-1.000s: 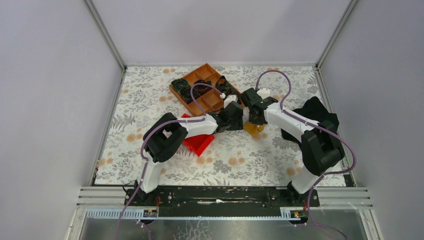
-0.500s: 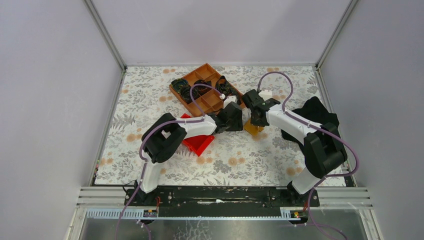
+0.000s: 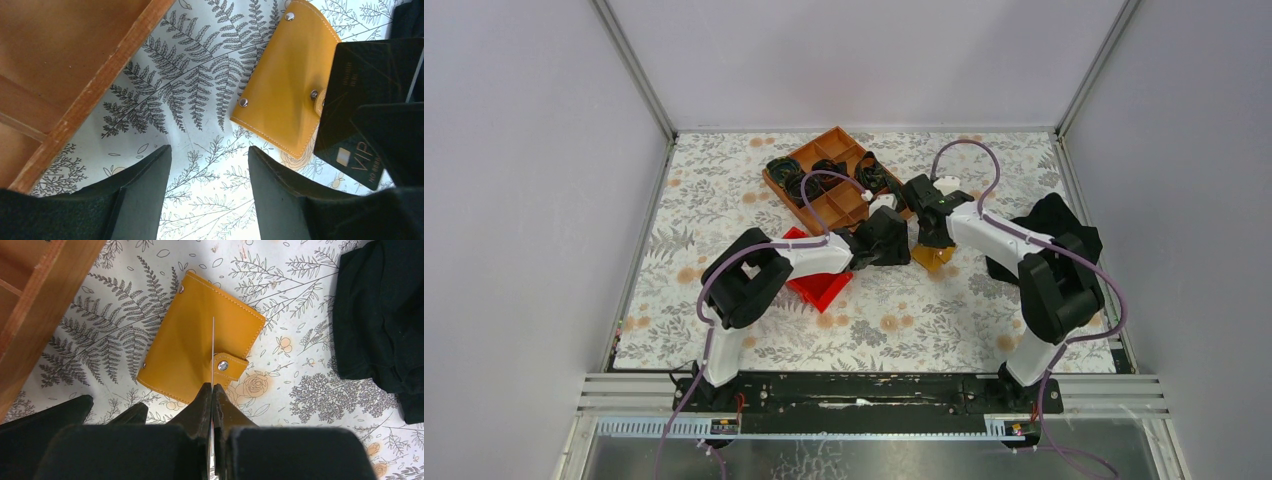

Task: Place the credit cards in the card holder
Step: Open the card holder at the center of the board.

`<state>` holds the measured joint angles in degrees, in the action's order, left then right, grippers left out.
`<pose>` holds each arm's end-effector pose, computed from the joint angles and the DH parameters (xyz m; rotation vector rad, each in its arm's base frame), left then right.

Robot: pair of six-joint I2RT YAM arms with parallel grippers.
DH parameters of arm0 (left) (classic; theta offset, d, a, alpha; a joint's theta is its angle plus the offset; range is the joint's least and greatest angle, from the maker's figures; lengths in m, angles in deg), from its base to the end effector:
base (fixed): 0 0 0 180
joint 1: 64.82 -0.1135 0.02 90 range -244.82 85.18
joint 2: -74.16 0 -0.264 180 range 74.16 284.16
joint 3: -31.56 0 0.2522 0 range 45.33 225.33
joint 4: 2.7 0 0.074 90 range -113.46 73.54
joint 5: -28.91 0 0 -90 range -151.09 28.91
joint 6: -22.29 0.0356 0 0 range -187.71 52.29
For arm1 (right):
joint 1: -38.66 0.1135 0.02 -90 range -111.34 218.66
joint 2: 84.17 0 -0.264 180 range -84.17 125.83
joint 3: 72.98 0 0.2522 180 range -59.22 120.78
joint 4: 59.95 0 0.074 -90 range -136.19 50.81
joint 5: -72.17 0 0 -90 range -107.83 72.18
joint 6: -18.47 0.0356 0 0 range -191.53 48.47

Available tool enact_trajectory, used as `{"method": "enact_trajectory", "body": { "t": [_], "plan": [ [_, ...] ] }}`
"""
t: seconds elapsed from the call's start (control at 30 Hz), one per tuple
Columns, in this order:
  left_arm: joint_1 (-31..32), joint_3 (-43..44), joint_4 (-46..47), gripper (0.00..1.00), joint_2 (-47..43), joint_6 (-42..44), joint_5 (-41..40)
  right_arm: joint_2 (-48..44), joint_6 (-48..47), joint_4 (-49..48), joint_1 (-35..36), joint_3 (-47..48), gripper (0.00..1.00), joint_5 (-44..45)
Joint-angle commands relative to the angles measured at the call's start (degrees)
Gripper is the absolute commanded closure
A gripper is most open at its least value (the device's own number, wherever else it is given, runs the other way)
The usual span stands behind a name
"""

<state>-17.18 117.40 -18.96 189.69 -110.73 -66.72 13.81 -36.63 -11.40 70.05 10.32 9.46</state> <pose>0.2916 -0.3146 0.1482 0.0503 2.4630 -0.6235 0.3057 0.1674 0.2167 0.2202 2.4867 -0.1823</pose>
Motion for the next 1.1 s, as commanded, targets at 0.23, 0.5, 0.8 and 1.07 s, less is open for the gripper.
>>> {"method": "enact_trajectory", "body": {
  "t": [0.23,0.5,0.8,1.07],
  "plan": [
    [0.46,-0.10,-1.06,0.34,-0.23,1.54,1.67,2.04,0.36,-1.56,0.60,1.72,1.00,0.22],
    [0.37,0.37,0.66,0.34,-0.56,0.25,1.99,2.33,-0.31,-2.25,0.60,3.32,1.00,-1.49],
    [0.44,1.40,1.06,0.34,-0.15,-0.80,2.71,3.44,-0.35,-2.40,0.59,2.23,1.00,-1.76],
    [0.44,3.15,1.97,0.34,2.01,-2.03,4.24,3.05,0.01,-1.94,0.64,1.06,1.00,-1.01]
  ]
}}
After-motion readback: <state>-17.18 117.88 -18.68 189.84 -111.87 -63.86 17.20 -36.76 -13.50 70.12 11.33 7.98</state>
